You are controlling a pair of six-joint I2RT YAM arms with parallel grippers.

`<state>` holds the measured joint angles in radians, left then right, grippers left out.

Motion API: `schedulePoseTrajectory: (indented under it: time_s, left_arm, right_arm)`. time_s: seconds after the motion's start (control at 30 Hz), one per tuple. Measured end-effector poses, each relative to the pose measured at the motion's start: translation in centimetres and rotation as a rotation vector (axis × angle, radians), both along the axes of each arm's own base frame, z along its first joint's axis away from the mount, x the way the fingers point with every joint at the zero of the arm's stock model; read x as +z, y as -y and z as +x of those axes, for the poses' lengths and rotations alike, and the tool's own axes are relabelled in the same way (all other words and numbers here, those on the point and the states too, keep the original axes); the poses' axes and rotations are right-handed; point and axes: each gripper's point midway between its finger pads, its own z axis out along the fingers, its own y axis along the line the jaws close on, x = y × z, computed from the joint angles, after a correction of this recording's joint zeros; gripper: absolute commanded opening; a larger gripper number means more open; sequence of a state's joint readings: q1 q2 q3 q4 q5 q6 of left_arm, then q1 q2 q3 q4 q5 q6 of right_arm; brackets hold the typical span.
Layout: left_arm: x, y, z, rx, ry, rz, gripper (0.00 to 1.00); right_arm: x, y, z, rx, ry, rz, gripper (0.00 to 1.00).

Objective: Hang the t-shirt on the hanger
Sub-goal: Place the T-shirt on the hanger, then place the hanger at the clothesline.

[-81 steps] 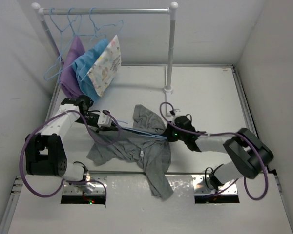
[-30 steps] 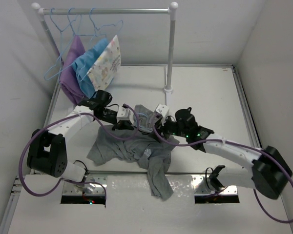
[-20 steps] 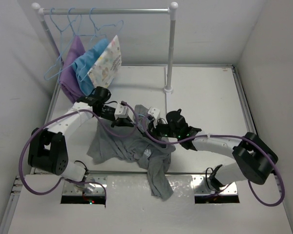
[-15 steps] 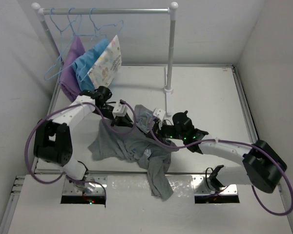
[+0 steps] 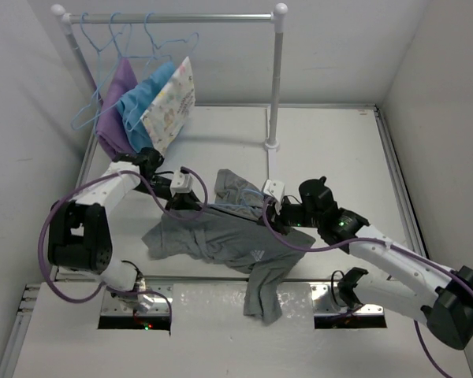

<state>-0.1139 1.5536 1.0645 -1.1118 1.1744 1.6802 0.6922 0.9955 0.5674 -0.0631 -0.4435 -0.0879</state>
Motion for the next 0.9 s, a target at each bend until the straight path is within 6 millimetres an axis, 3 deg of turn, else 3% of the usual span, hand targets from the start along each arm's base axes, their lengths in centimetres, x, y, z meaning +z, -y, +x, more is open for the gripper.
schedulePoseTrajectory:
  time_s: [0.13,0.17,0.2,0.27,0.37,0.5,0.6,0.63,0.67,0.8,0.83,0.9]
  left_arm:
    - [-0.5,-1.0,1.0,0.089,0.037,0.06,0.37]
    - [-0.5,-1.3,1.4,0.109,0.037,0.073,0.6]
    - [-0.4,-1.3,1.8,0.123,0.048,0.08,0.72]
    - [0.0,-1.4,2.1,0.15,0.042,0.096,0.78]
    - [1.9,-0.3,2.2,0.154,0.084,0.099,0.81]
    - [5.9,4.0,0.7,0.1,0.205,0.053,0.81]
    - [8.2,7.3,-0.5,0.063,0.216,-0.013,0.73]
    - [8.5,8.1,-0.6,0.062,0.214,-0.024,0.63]
    - [8.5,8.9,-0.6,0.062,0.203,-0.027,0.6]
    - [6.6,11.7,-1.3,0.04,0.16,0.014,0.32]
    - [5.9,12.3,-1.5,0.035,0.142,0.029,0.14]
    - [5.3,13.0,-2.0,0.021,0.112,0.038,0.06]
  right_arm:
    - [0.3,0.6,-0.2,0.001,-0.004,-0.021,0.0]
    - [0.3,0.6,-0.2,0.0,-0.013,-0.027,0.0]
    - [0.2,0.7,-0.2,-0.001,-0.019,-0.032,0.0]
    - [0.2,0.6,-0.1,-0.001,-0.033,-0.04,0.0]
    - [0.4,0.4,0.0,0.005,-0.04,-0.042,0.0]
    - [1.1,0.2,0.2,0.006,-0.039,-0.04,0.0]
    - [1.6,0.0,0.3,0.012,-0.036,-0.035,0.0]
    - [1.7,0.0,0.3,0.014,-0.036,-0.034,0.0]
    - [1.7,0.0,0.2,0.016,-0.037,-0.034,0.0]
    - [1.6,0.0,0.1,0.019,-0.044,-0.036,0.0]
    - [1.6,0.1,0.0,0.019,-0.046,-0.038,0.0]
    - [1.1,0.4,-0.3,0.018,-0.067,-0.057,0.0]
